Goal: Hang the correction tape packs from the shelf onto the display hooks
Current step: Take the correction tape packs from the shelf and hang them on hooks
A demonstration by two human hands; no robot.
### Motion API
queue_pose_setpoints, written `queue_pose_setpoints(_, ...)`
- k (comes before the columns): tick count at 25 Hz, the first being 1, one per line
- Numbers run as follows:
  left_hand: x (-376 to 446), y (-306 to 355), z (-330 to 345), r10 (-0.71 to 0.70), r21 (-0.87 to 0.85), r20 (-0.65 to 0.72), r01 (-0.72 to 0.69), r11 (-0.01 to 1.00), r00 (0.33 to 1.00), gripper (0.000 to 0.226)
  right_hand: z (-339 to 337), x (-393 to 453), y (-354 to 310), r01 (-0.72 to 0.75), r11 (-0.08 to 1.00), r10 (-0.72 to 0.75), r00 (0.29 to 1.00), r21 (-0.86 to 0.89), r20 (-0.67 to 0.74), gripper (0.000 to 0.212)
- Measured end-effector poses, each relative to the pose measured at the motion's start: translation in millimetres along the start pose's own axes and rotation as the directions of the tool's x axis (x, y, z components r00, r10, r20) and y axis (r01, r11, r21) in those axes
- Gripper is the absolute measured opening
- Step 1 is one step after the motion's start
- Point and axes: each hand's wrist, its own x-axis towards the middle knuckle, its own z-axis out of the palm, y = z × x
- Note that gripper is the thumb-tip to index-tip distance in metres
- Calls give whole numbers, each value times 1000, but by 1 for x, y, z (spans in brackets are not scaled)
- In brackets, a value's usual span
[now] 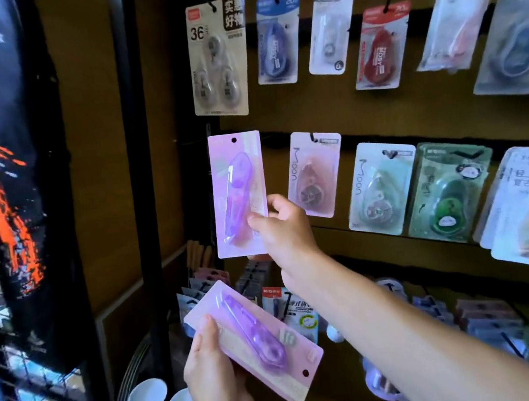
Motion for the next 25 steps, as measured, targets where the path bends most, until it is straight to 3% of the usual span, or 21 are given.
queue_pose_setpoints(13, -1, 12, -7, 36, -43, 44, -34, 999, 998, 34, 34, -1, 30, 87, 990, -76, 992, 107, -105, 9)
queue_pose_setpoints(20, -5, 13, -9, 34, -51, 63, -31, 998, 997, 33, 43, 8, 30, 146, 989, -143, 984, 14, -107, 13)
queue_pose_setpoints(25, -9, 10, -5, -7, -56, 63, 11, 998, 998, 32, 42, 10, 35, 141, 989, -131, 972, 40, -198, 12)
